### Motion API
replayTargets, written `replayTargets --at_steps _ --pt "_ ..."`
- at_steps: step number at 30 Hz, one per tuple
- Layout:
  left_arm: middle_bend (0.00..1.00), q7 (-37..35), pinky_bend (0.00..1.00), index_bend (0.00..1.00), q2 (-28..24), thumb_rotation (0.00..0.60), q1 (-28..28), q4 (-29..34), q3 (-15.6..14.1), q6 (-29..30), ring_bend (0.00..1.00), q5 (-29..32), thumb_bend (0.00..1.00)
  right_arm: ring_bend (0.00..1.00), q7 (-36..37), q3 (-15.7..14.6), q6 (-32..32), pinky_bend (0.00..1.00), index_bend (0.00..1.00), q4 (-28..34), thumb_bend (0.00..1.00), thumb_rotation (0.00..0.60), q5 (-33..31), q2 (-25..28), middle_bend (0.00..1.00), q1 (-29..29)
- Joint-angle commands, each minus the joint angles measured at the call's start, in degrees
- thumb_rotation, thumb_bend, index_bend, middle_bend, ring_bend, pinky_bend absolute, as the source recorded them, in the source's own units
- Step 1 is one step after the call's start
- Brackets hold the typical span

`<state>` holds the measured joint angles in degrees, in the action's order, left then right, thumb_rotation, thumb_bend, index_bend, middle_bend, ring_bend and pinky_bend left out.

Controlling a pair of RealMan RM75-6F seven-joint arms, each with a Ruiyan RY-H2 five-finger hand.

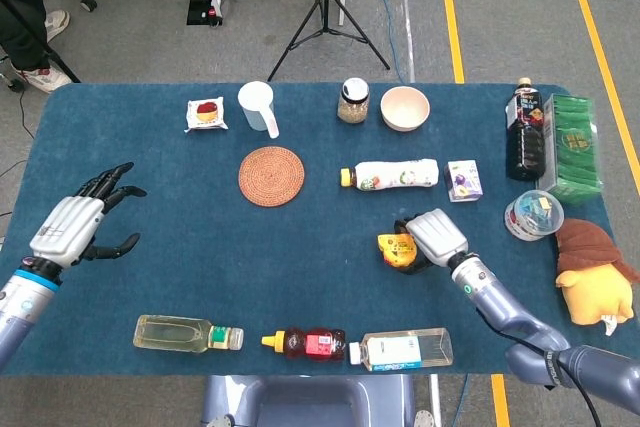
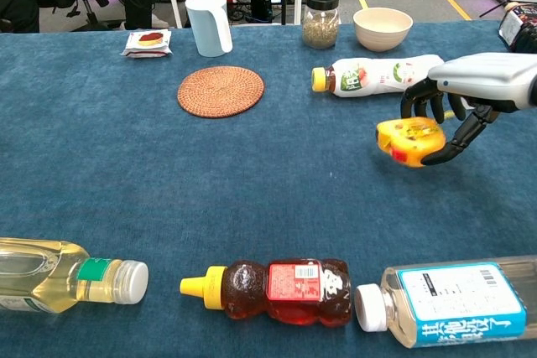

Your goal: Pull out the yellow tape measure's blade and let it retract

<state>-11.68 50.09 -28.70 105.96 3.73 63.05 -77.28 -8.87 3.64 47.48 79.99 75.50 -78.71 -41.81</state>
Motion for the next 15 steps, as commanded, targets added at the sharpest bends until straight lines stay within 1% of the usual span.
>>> replayTargets --at_steps 1,4,7,10,11,12,15 --pt "0.02 -0.98 0.09 0.22 -0.01 0.549 0.72 -0.83 -0.16 0.32 0.0 -0.39 0.33 0.38 -1.41 0.12 -0.44 0.44 0.26 0.57 0.18 0.385 -1.2 0.12 0.37 -0.01" --pt "0.02 -1.74 0.09 0.22 0.11 0.552 1.16 -1.39 -0.11 0.34 0.0 -0.71 0.33 0.36 -2.48 0.23 -0.61 0.43 0.24 1.09 0.18 0.386 -2.0 0.36 0.35 -0.02" --pt "0.02 -2.26 0.09 0.22 0.34 0.549 1.49 -1.88 -0.07 0.27 0.0 -0.93 0.33 0.36 -3.41 0.36 -0.42 0.43 0.23 1.61 0.18 0.387 -2.51 0.65 0.34 0.04" --pt "0.02 -2.49 0.09 0.22 0.65 0.559 1.98 -2.42 0.03 0.51 0.0 -0.79 0.33 0.38 -3.49 0.8 0.46 0.45 0.26 2.79 0.17 0.386 -2.86 1.56 0.37 0.41" --pt "0.02 -2.28 0.09 0.24 0.73 0.569 2.23 -2.66 0.03 0.66 0.0 -0.58 0.33 0.39 -3.17 1.28 1.42 0.46 0.29 3.39 0.17 0.387 -2.95 1.98 0.39 0.72" --pt "0.03 -1.98 0.09 0.28 0.85 0.579 2.5 -2.86 0.05 0.9 0.0 -0.31 0.33 0.41 -2.88 1.65 2.35 0.47 0.31 3.94 0.17 0.388 -2.9 2.35 0.41 1.04" --pt "0.12 0.82 0.13 0.39 1.87 0.598 3.85 -3.68 0.32 3.11 0.01 1.26 0.33 0.46 -1.7 3.05 5.13 0.5 0.39 5.94 0.17 0.386 -3.2 3.95 0.47 2.09"
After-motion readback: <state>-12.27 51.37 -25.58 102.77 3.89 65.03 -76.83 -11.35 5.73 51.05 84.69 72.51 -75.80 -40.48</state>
